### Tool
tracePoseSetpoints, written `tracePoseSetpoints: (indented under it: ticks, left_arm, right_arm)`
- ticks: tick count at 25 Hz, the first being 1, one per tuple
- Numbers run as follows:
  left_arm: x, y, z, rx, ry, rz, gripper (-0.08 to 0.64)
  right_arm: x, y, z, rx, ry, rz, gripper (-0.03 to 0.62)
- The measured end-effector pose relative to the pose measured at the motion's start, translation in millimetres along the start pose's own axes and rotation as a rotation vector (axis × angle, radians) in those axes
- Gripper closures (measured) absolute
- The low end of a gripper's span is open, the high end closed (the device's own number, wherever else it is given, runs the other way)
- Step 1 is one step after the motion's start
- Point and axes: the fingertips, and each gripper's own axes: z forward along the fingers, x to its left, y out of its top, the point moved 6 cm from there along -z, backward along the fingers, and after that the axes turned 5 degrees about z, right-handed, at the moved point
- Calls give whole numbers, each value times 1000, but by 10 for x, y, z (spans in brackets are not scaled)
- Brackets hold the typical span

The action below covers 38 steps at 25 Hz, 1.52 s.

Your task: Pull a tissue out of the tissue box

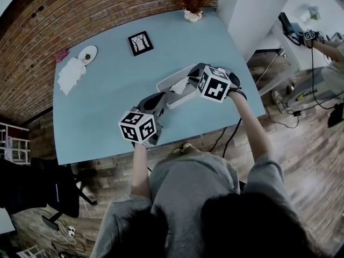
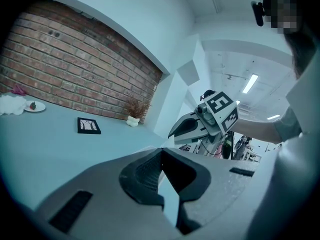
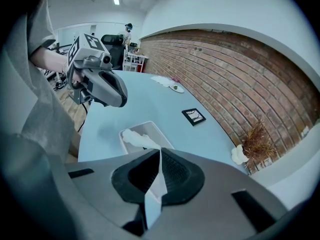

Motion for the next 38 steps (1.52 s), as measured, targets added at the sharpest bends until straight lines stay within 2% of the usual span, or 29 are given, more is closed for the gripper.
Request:
tracePoseSetpoints:
  ticks: [6, 23, 38]
  left_arm:
    - [-2, 11, -74, -7, -14, 15, 557]
    - [-75, 49, -161, -18, -82, 80, 557]
    - [-256, 161, -144, -49, -126, 133, 557]
  right_arm:
    - [58, 48, -78, -17, -34, 18, 589]
    - [153, -35, -440, -101, -178, 168, 589]
    - [237, -27, -757, -185, -258, 225, 589]
